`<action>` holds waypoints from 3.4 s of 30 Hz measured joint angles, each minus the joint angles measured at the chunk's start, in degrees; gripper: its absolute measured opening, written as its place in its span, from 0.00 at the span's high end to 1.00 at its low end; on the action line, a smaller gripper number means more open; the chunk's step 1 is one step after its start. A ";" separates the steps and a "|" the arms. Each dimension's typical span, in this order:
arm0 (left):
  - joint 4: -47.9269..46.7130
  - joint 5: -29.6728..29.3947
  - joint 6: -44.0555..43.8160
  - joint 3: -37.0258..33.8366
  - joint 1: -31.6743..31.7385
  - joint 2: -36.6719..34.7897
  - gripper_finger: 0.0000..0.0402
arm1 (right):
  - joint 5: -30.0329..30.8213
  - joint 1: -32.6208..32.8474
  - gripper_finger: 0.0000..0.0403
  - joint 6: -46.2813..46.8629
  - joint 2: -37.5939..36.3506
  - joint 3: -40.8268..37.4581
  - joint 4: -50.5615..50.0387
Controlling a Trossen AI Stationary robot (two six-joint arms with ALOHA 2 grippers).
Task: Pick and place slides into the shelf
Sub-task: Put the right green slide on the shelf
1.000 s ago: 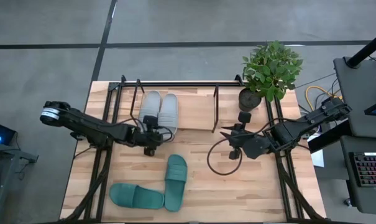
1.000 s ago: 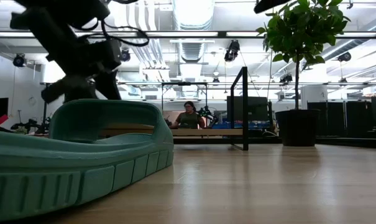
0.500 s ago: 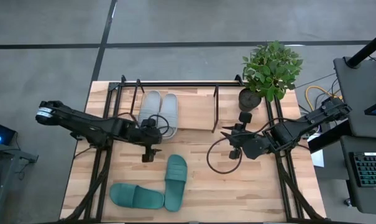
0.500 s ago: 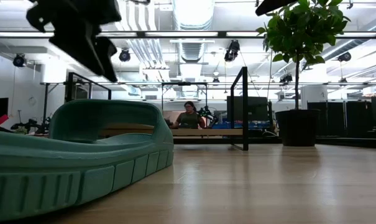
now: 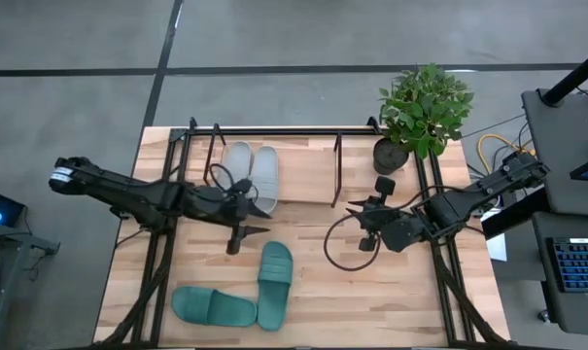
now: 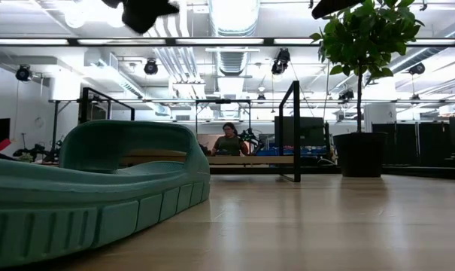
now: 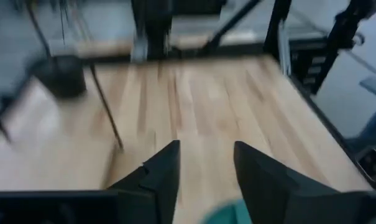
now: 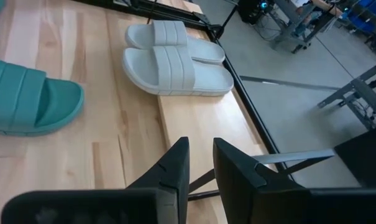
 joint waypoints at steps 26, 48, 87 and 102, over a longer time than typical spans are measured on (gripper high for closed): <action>16.21 -22.92 14.37 -16.39 -11.91 -17.18 0.98 | -19.55 -0.26 0.81 -1.76 2.21 -8.18 9.84; 2.10 -41.31 12.45 -18.03 -16.45 -30.49 0.98 | -17.77 -0.31 0.51 -20.10 34.61 15.39 20.12; 2.57 -41.35 13.44 -19.10 -16.41 -30.98 0.98 | -29.65 -2.29 0.52 -15.32 46.77 29.15 21.32; 5.11 -41.38 10.34 -19.14 -16.41 -28.19 0.98 | -19.76 2.14 0.52 -14.93 52.52 29.94 23.25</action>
